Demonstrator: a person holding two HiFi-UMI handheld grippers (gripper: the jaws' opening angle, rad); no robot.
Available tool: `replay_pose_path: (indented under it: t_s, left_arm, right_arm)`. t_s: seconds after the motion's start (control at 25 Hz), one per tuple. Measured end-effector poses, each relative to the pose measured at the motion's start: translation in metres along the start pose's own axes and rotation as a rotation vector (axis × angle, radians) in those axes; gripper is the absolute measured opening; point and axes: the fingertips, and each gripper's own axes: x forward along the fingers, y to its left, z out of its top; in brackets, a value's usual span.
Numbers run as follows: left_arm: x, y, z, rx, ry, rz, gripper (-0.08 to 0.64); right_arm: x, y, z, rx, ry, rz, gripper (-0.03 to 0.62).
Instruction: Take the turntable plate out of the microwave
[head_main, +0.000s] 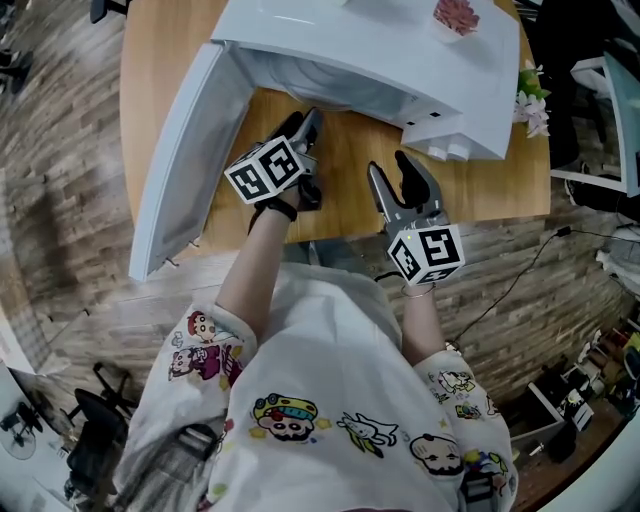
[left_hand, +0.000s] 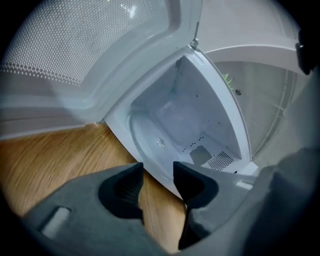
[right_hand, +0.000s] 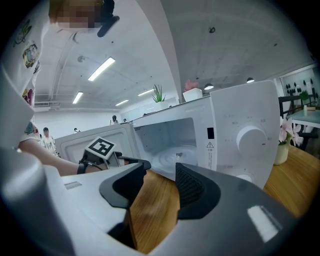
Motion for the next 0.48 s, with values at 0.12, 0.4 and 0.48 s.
replay_pose_path:
  t_s: [0.12,0.4,0.48]
  left_arm:
    - [0.008,0.003,0.0,-0.027,-0.004,0.0,0.184]
    - [0.024,0.013,-0.002,-0.129,-0.02,0.007,0.184]
    - [0.027,0.013,-0.001,-0.16,-0.031,0.002,0.183]
  right_arm:
    - [0.0,-0.002,-0.003,0.006,0.003,-0.004,0.193]
    - [-0.002,-0.004,-0.009,0.022,0.009,-0.01,0.193]
    - [-0.003,-0.004,-0.01,0.024,0.01,-0.009,0.193]
